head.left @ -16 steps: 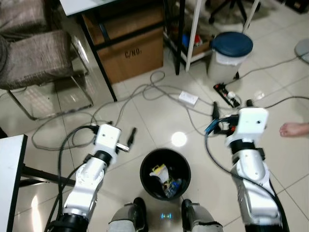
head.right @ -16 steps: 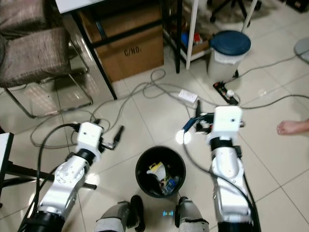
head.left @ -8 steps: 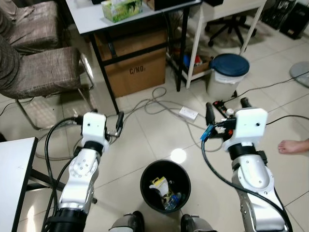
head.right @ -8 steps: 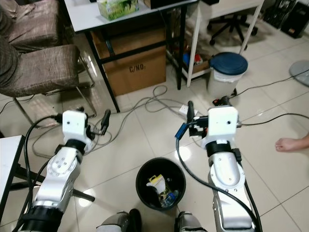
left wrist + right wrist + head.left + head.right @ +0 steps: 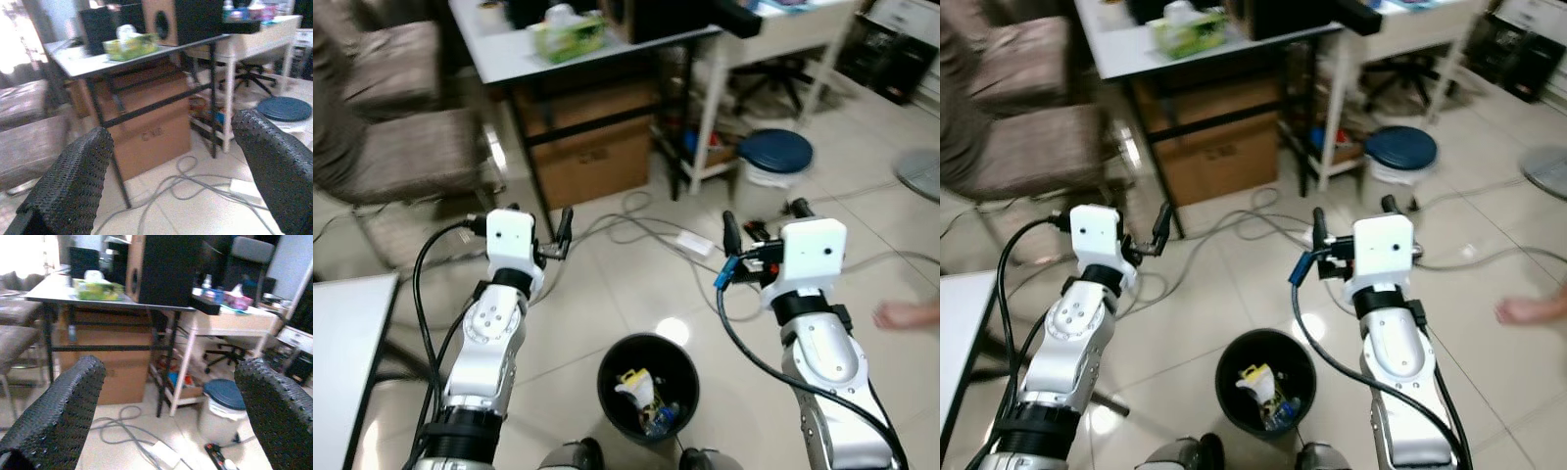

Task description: Picking trash to rubbish bin

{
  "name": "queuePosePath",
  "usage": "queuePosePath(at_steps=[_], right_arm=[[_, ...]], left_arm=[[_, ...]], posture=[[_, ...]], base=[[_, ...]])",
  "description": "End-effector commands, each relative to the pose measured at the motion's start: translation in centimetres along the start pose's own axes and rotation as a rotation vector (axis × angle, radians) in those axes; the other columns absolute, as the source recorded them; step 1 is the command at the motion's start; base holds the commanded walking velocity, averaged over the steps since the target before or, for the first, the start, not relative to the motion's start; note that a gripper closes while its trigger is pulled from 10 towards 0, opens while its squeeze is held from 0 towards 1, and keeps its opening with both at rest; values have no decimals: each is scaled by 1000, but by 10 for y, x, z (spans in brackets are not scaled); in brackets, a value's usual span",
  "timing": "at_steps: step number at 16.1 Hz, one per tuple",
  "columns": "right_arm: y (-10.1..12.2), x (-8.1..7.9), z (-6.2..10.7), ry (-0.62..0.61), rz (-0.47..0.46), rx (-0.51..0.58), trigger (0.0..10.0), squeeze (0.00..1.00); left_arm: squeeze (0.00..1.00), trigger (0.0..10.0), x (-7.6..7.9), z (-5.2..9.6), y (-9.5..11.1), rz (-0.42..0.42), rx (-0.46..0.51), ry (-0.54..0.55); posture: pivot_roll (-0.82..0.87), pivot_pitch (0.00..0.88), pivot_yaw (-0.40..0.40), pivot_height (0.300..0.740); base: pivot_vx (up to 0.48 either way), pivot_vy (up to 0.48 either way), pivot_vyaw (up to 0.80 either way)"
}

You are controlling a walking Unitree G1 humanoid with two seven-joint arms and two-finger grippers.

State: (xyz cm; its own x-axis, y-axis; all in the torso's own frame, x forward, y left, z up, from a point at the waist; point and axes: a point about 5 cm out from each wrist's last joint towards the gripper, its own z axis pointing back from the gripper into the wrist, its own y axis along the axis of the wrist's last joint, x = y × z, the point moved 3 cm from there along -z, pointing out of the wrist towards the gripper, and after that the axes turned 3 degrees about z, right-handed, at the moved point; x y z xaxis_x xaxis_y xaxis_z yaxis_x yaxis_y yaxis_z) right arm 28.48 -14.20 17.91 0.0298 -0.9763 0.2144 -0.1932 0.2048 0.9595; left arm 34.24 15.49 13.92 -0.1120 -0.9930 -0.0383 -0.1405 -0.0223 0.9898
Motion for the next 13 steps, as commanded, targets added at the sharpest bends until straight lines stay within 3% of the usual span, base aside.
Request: queuePosePath(at_steps=[1, 7, 13], right_arm=[[6, -1, 0, 0, 3, 11, 10000, 0], [5, -2, 0, 11, 1, 1, 10000, 0], [5, -6, 1, 36, -18, -1, 10000, 0]], left_arm=[[0, 10000, -5, 0, 2, 2, -1, 25], [0, 10000, -3, 0, 3, 14, -8, 29], [0, 10000, -18, -2, 8, -22, -3, 124]], posture=[[-95, 106, 73, 740], [-94, 111, 68, 740], [-93, 115, 68, 740]], base=[[0, 0, 800], [0, 0, 800], [0, 0, 800]])
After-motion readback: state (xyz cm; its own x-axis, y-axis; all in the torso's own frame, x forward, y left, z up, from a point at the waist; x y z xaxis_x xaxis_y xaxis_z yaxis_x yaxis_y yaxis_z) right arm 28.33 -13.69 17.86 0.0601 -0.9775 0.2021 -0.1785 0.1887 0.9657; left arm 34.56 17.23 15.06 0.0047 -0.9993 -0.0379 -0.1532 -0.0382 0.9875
